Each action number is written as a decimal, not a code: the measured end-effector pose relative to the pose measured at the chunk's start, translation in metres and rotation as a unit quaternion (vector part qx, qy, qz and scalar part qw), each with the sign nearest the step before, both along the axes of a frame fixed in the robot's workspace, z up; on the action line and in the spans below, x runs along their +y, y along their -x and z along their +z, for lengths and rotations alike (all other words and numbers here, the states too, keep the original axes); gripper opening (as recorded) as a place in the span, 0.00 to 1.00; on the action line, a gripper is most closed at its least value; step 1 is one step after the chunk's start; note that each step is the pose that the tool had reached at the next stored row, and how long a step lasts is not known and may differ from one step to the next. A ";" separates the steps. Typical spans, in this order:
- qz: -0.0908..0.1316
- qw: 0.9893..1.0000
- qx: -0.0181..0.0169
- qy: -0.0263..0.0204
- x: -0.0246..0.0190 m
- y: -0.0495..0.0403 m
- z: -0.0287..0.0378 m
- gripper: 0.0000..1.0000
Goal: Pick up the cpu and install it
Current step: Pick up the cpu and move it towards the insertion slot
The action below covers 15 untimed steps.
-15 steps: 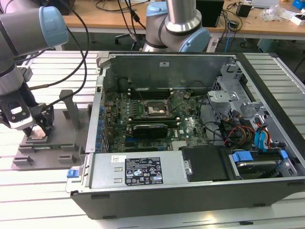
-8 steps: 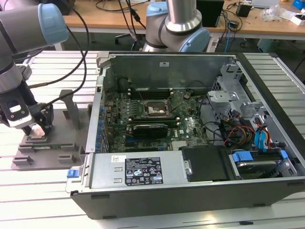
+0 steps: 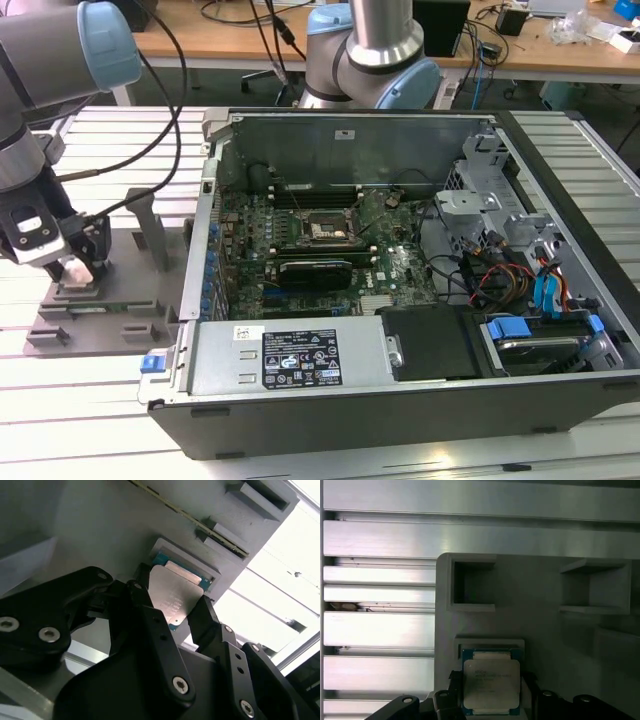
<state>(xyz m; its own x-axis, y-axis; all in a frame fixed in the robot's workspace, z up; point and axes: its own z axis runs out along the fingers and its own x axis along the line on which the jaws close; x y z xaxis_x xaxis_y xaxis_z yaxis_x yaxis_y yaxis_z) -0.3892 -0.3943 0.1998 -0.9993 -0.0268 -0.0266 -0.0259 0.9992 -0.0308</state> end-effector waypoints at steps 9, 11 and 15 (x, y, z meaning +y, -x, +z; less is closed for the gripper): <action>0.000 1.000 0.000 0.000 0.0000 0.0000 0.0108 0.55; 0.000 1.000 0.000 0.000 0.0000 0.0000 0.0129 0.55; 0.000 1.000 0.000 0.000 0.0000 0.0000 0.0194 0.55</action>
<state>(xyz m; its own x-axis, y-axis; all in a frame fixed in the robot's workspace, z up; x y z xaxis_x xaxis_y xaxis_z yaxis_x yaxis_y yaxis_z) -0.3892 -0.3942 0.2191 -0.9993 -0.0268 -0.0267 -0.0260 0.9992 -0.0308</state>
